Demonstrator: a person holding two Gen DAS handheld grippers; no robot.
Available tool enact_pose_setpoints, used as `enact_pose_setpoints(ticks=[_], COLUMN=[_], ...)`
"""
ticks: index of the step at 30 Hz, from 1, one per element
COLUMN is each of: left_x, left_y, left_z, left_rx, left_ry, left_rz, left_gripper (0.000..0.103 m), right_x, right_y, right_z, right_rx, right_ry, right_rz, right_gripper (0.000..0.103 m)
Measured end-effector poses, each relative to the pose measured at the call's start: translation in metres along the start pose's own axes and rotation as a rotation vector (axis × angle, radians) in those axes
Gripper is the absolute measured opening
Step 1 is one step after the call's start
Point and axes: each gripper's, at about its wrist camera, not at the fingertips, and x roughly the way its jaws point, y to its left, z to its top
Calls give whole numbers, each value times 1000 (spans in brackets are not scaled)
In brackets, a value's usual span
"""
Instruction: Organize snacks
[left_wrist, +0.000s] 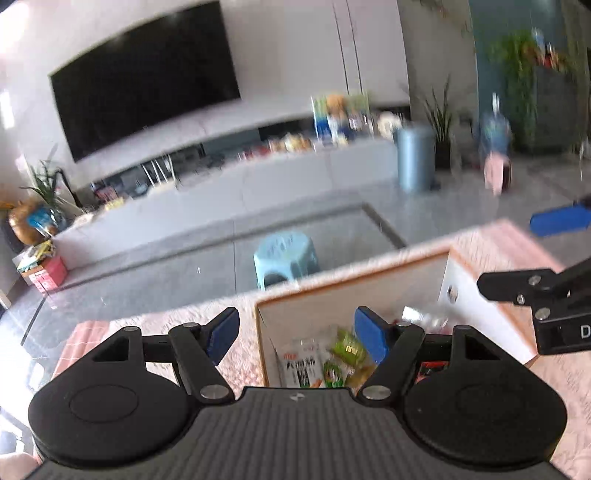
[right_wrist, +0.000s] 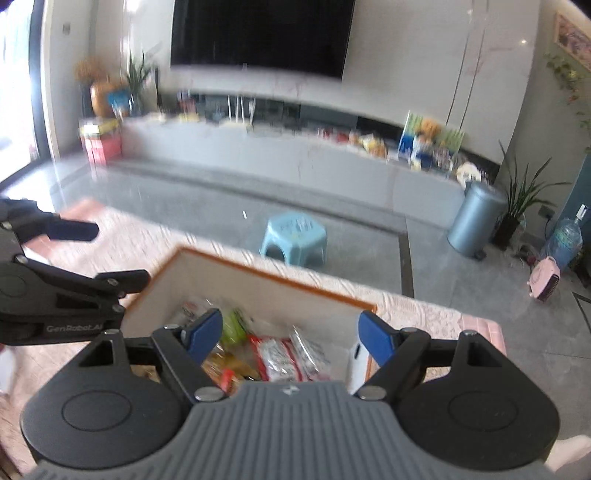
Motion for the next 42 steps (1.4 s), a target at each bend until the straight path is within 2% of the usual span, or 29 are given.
enact_pose_setpoints(ticks=[3,8,11,16,20,27,31,35,39,42], left_x=[-31,-68,-89,-107,-109,-97,-87,-76,-69,-64], left_y=[-1,-1,1,2,-4,-13,-11,-13,-17,-21], left_z=[-7,-21,-34,-61,-78,-104,-119,-125,-133,-138], left_rx=[-17,-59,-105,-189,-174,-146,-196,-189,-210,-198], left_ry=[-69,-129,-172,-167,-152,-84,-43,-11,27,54], left_rz=[34,97,72,82,86,100,89,102,63,66], left_gripper=[84,86,90,90,90,90,90,90,90,90], right_x=[-36,-84,-109,-139,-150,-135,-119,-101,-84,-71], right_y=[4,13,23,41,59,84,78,70,67,64], right_z=[-5,-26,-45,-83,-114,-157,-172,-181,-186,-189], right_rx=[33,68,59,82,108,105,132,173,184,192], right_ry=[-64,-139,-202,-289,-333,-309,-278,-242,-193,-161], right_rz=[23,59,57,22,16,-76,-82,-95,-96,-102], right_gripper=[78,78,78,79,83,83,83,83,83,83])
